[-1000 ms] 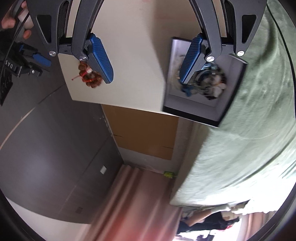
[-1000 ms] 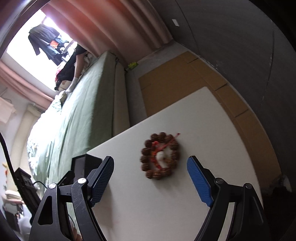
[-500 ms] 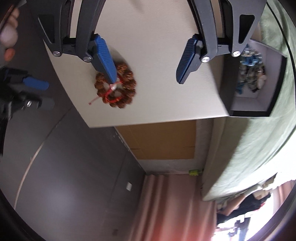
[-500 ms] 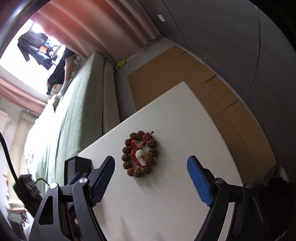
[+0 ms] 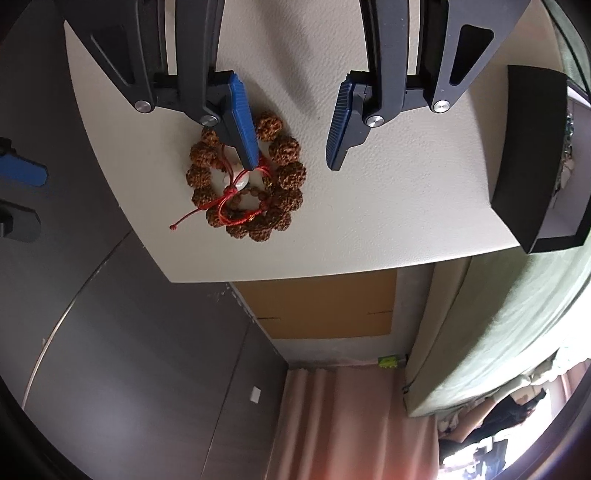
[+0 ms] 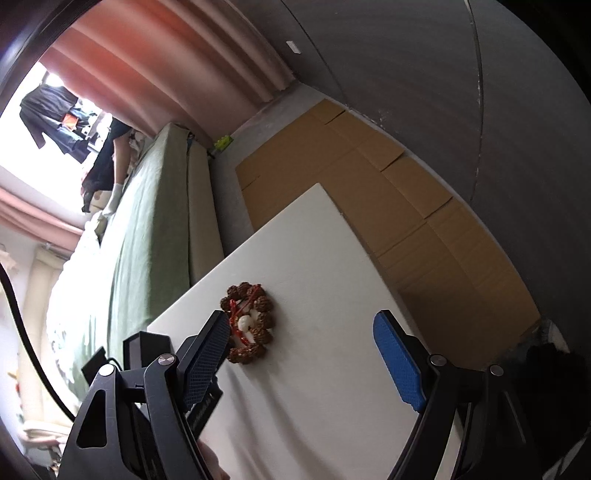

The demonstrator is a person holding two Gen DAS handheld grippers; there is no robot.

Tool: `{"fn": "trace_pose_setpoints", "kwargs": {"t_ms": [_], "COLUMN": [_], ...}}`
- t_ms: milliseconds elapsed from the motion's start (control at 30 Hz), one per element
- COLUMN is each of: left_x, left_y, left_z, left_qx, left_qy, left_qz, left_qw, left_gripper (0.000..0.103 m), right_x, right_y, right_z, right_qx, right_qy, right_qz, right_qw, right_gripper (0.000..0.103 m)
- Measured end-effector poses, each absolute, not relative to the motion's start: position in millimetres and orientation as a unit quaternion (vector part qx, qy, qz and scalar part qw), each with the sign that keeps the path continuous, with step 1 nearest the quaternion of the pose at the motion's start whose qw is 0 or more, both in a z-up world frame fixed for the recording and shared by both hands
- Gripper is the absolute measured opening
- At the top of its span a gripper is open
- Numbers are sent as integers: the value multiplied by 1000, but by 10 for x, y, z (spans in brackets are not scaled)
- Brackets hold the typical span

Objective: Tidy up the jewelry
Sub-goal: 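Move both open grippers to the brown rudraksha bead bracelet, then grasp the rudraksha bracelet with the left gripper while the right grasps the red-cord bracelet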

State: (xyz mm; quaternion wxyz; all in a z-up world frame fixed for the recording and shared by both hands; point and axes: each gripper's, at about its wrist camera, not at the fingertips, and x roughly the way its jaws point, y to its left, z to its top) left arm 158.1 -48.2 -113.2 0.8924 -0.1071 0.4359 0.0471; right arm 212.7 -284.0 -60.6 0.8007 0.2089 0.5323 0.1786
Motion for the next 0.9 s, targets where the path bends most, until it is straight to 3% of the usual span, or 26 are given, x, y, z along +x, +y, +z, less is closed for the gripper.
{"fn": "trace_pose_setpoints", "kwargs": {"t_ms": [167,200,233,900], "left_x": [1638,1631,1626,1307], "left_y": [-564,-565,-565,-427], "left_z": [-1233,-1232,-1233,-1237], "left_qx": [-103,-104,-114,-101], "left_qy": [444,444,446,496], "left_qz": [46,46,38,7], "left_qw": [889,889,887,862], "left_gripper": [40,37,28,27], "right_x": [2117,2114,2111,2116], "right_y": [-2859,-2856,-2848,-2437], "right_z": [-601,-601,-601,-625], "right_qx": [201,201,200,154], "right_qy": [532,532,532,543], "right_qz": [177,177,179,194], "right_qw": [803,803,803,802], "right_gripper": [82,82,82,82]}}
